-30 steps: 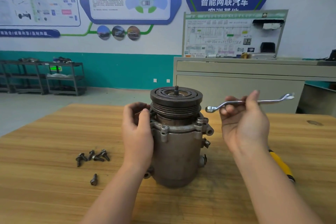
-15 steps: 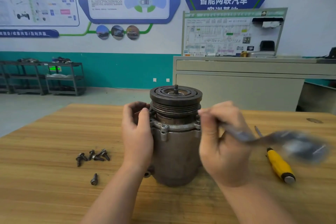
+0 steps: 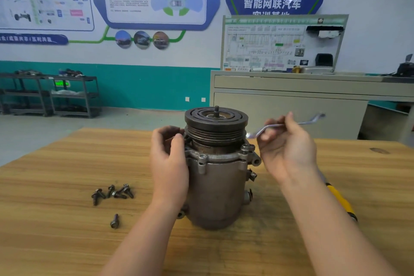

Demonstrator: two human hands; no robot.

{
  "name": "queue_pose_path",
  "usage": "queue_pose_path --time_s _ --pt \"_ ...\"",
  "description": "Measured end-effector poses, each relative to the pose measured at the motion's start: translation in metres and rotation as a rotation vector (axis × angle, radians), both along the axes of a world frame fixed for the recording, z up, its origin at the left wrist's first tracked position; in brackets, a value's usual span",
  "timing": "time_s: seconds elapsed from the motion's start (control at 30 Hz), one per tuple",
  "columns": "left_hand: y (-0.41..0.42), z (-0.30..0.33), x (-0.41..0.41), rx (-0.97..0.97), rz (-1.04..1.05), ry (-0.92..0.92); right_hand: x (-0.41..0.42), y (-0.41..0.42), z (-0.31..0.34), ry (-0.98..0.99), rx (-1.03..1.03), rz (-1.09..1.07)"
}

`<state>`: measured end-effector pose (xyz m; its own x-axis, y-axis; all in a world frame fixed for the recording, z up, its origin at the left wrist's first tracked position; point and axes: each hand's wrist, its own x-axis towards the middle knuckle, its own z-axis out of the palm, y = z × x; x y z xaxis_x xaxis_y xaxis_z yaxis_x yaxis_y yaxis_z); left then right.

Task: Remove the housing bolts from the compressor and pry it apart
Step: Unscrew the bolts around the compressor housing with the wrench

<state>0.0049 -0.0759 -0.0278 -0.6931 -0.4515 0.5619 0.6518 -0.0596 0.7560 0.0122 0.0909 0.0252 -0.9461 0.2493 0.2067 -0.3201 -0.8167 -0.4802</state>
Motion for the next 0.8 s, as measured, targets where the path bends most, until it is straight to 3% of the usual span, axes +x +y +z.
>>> queue_pose_path --time_s 0.07,0.13,0.27,0.33,0.4,0.67,0.8 --pt "0.0 0.0 0.0 -0.005 0.003 0.0 0.001 0.01 0.0 0.04 -0.129 0.024" --pt "-0.001 0.001 0.001 -0.02 0.007 0.007 0.004 0.016 -0.005 0.095 -0.008 -0.139" --pt "-0.004 0.003 0.001 -0.109 0.032 0.02 0.015 0.012 -0.024 0.257 0.739 -0.662" --pt "-0.006 0.003 0.001 -0.126 0.045 0.017 0.02 0.004 -0.031 0.35 1.043 -0.741" --pt "-0.005 0.002 0.001 -0.123 0.052 0.017 0.021 -0.003 -0.037 0.388 1.184 -0.739" --pt "-0.001 0.004 0.003 -0.08 0.053 0.0 0.023 -0.006 -0.038 0.452 1.215 -0.743" --pt "-0.001 0.005 0.004 -0.05 0.039 -0.019 0.025 -0.007 -0.035 0.385 1.193 -0.649"
